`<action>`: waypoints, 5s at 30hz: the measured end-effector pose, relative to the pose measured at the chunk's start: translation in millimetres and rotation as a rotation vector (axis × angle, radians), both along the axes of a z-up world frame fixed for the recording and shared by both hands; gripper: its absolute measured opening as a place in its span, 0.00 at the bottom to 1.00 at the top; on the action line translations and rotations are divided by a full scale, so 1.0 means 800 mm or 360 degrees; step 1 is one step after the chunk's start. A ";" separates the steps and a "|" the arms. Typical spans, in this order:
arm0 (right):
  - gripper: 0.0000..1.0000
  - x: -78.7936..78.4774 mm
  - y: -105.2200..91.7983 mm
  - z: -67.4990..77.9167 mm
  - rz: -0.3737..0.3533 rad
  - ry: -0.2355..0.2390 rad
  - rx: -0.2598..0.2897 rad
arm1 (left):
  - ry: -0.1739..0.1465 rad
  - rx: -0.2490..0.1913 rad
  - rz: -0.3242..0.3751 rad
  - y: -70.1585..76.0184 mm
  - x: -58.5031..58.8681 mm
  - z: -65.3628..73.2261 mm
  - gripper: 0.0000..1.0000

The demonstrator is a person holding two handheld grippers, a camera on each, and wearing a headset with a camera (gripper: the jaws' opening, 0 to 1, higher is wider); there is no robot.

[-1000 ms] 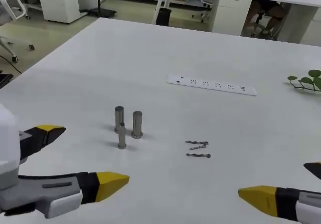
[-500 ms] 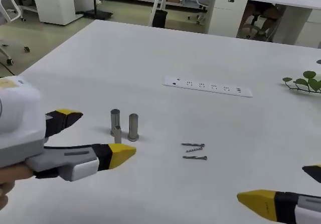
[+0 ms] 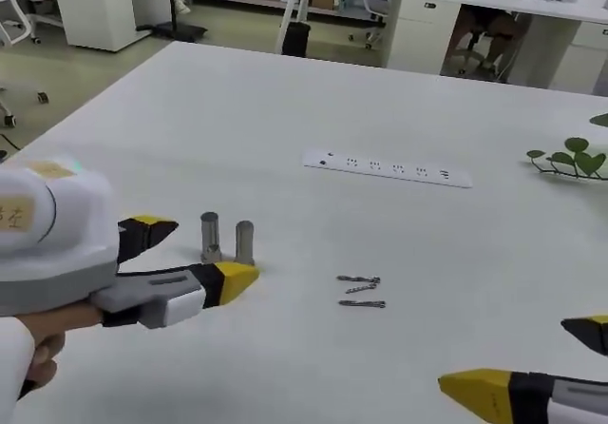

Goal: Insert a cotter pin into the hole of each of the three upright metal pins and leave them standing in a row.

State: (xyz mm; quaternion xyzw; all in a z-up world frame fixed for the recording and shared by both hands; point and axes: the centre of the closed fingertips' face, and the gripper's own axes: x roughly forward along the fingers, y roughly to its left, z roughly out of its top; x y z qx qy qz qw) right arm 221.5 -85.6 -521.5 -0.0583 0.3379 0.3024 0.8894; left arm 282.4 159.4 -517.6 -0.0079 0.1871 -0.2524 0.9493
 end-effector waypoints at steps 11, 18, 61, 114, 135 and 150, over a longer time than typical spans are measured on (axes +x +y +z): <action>0.95 -0.002 0.005 0.001 0.0019 -0.0002 -0.0003 | 0.0048 0.0021 -0.0016 0.001 0.009 -0.017 0.57; 0.96 -0.003 0.008 0.002 0.0036 -0.0003 0.0000 | 0.0029 0.0053 -0.0018 0.004 0.023 -0.022 0.48; 0.98 -0.007 0.008 0.000 0.0053 0.0028 0.0004 | 0.0166 0.0005 -0.0026 0.002 0.039 -0.066 0.10; 0.96 -0.021 0.005 0.018 0.0039 -0.0047 -0.0005 | 0.0107 0.0165 -0.0128 -0.071 -0.033 -0.041 0.05; 0.96 -0.023 0.010 0.020 0.0065 -0.0056 -0.0007 | 0.0161 0.0121 0.0011 -0.073 -0.049 -0.056 0.05; 0.96 -0.021 0.010 0.021 0.0080 -0.0049 -0.0017 | 0.0173 0.0166 0.0029 -0.062 -0.051 -0.066 0.05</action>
